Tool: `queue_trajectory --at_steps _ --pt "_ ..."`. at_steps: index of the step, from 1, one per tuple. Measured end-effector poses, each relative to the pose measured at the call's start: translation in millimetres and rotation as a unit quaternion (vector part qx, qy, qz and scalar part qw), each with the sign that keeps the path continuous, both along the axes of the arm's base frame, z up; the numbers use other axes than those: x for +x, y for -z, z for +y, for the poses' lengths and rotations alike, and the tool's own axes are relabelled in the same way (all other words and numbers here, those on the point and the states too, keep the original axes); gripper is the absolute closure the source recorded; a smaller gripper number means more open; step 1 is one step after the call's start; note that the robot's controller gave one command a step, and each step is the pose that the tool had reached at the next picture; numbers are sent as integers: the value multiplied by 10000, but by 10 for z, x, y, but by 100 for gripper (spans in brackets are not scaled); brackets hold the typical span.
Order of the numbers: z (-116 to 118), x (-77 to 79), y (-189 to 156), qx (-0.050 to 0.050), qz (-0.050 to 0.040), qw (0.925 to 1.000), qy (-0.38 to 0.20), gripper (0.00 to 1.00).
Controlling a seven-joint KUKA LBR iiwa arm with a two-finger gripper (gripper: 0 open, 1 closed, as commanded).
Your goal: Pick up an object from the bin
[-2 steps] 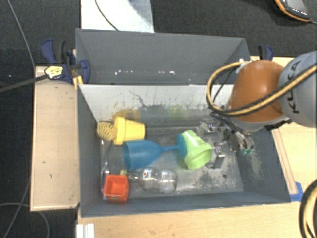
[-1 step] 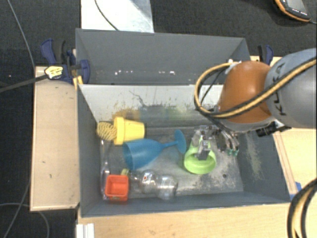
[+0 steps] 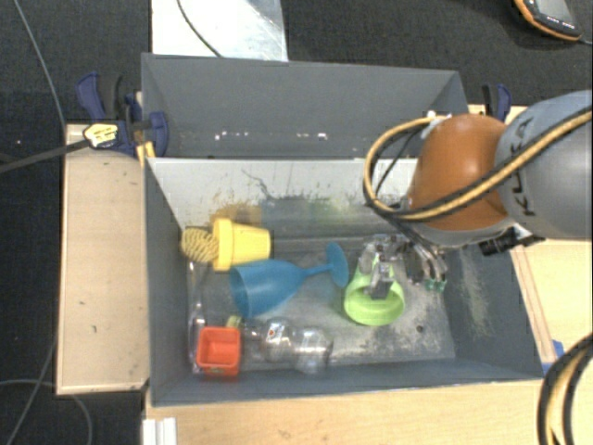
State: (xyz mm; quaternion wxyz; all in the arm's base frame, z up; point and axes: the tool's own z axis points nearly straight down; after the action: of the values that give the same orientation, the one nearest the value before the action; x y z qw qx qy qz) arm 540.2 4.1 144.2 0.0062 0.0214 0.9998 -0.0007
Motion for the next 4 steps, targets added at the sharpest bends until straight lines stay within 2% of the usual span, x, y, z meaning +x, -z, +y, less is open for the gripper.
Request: queue_trajectory --at_steps 1,2,3,4 --pt "62 -7 -72 5 -28 10000 16 100" --pt "34 59 -1130 0 -6 10000 -60 100" --pt "-276 -59 -404 7 -2 9997 228 100" --pt "443 -238 -991 33 -106 9984 549 100"
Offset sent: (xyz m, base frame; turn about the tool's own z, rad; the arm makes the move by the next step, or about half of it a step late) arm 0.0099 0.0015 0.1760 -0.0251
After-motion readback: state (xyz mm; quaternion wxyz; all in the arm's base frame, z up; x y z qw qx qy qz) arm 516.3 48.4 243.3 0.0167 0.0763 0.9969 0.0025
